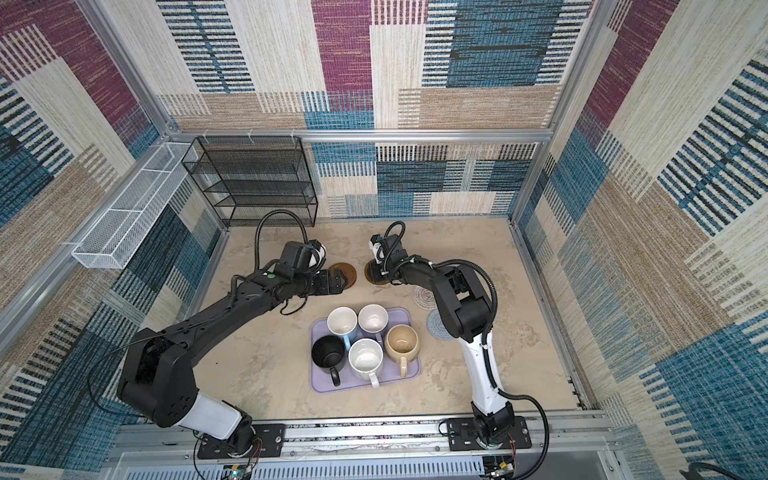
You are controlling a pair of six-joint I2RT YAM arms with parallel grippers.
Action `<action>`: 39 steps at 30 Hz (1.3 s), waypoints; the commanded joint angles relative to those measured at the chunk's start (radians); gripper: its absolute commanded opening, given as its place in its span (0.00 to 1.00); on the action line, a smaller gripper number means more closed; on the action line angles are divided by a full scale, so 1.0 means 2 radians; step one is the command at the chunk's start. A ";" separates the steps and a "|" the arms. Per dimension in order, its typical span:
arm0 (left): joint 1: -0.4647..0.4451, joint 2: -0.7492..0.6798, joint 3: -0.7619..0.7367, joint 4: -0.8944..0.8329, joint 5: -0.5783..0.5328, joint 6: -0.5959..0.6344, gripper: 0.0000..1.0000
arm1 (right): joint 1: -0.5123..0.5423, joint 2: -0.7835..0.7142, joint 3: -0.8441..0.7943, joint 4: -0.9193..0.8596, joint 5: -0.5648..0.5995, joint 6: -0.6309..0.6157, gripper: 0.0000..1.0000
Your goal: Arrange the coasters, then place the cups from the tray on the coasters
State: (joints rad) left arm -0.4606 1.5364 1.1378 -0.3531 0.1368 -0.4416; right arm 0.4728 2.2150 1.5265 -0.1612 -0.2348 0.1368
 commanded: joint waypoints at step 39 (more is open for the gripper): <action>0.000 -0.028 0.014 -0.028 -0.015 -0.006 0.98 | 0.004 -0.046 0.061 -0.099 0.017 0.013 0.44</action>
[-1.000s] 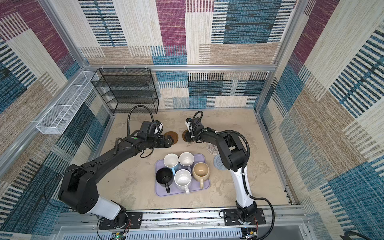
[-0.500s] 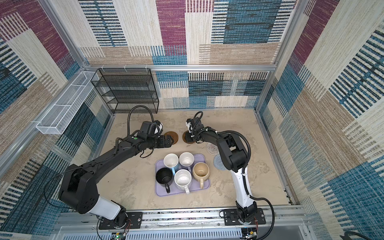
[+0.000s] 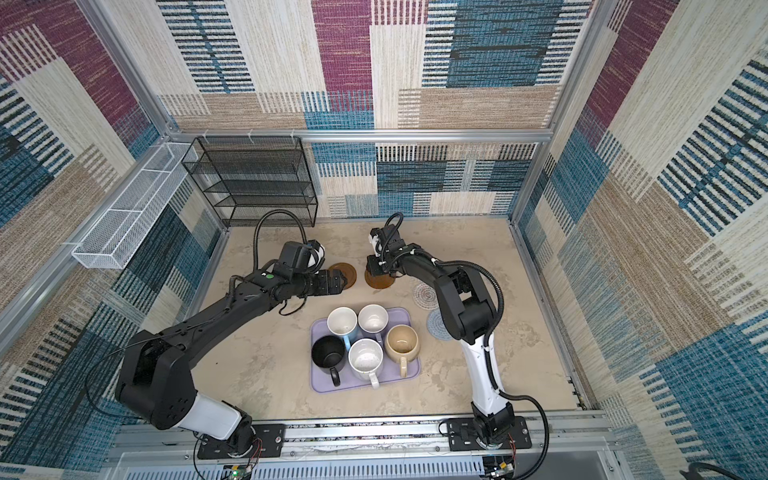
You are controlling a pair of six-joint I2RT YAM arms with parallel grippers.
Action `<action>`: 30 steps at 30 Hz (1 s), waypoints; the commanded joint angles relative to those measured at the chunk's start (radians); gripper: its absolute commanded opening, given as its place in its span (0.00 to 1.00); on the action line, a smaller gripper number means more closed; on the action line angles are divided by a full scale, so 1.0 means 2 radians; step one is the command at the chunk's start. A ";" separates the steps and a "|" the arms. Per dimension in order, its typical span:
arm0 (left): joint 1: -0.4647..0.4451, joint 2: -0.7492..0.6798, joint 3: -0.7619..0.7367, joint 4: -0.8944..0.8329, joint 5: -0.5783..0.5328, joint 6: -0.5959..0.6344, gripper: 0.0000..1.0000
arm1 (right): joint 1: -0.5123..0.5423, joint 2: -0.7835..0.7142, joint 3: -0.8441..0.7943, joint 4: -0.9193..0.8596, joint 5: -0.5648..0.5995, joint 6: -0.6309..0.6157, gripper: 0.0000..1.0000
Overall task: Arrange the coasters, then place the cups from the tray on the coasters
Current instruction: 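Move right gripper over the zigzag coaster while left gripper reaches toward the farther brown coaster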
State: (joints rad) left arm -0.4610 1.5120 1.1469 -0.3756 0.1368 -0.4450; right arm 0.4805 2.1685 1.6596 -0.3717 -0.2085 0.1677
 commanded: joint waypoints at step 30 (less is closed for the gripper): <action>-0.069 -0.106 -0.027 0.165 0.198 -0.177 0.96 | -0.054 -0.211 -0.352 0.046 0.118 0.086 0.57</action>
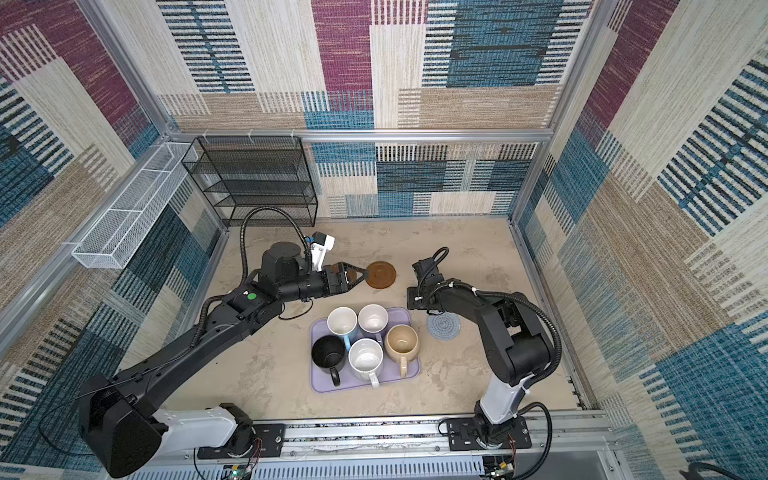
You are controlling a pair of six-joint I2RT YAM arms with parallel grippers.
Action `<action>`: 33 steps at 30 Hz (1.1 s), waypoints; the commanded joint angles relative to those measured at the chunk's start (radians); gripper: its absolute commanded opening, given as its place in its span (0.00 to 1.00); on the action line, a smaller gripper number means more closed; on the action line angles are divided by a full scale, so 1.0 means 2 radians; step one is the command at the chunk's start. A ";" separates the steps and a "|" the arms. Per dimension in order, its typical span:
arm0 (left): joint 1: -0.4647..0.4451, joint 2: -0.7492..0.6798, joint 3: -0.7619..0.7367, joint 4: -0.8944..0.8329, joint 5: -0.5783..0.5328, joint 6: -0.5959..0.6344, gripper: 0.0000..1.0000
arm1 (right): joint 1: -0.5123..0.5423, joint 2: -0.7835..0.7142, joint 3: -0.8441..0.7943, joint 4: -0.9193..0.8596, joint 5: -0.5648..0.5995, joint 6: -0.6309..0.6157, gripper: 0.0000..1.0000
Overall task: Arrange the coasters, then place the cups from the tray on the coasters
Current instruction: 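Move right gripper over the zigzag coaster while left gripper reaches toward the farther brown coaster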
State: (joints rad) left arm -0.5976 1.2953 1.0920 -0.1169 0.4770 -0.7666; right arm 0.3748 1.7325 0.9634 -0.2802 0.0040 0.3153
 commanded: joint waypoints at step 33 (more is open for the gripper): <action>0.010 0.116 0.041 -0.023 -0.023 0.051 0.90 | -0.023 0.101 0.028 0.051 -0.016 0.018 0.55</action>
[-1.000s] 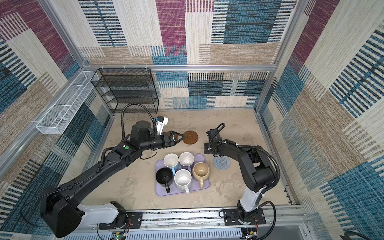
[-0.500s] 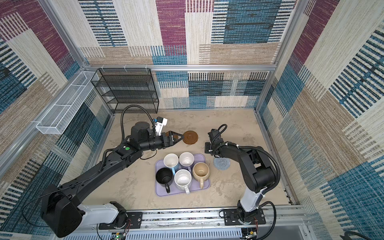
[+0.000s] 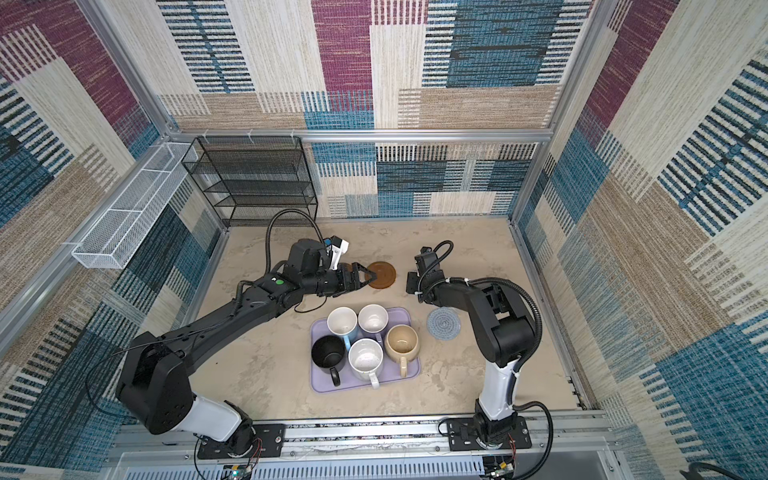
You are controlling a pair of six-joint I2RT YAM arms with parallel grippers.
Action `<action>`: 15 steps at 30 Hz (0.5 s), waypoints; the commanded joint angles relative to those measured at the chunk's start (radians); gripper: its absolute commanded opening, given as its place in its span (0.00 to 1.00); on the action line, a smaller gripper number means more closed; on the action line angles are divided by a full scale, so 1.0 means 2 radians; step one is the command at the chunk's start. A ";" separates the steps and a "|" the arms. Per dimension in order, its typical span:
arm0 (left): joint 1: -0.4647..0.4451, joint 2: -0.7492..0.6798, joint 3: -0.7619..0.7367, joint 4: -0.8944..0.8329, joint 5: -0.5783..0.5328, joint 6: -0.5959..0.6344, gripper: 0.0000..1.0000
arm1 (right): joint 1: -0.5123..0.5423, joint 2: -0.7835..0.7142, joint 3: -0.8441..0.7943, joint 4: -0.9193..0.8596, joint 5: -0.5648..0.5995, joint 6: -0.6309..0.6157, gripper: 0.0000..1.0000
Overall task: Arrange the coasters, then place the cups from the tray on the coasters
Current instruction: 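Move right gripper over the zigzag coaster while left gripper reaches toward the farther brown coaster, then move right gripper over the light blue woven coaster while left gripper shifts toward the tray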
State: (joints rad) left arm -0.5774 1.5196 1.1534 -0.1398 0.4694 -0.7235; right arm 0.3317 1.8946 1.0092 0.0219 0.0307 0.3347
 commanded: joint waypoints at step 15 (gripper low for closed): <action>0.003 0.034 0.051 -0.055 -0.054 0.078 0.90 | 0.000 0.061 0.059 -0.089 -0.080 0.001 0.52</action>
State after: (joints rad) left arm -0.5735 1.5845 1.2415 -0.2329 0.3702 -0.5995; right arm 0.3279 2.0014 1.1389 0.0727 -0.0719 0.3134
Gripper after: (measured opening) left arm 0.905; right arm 0.520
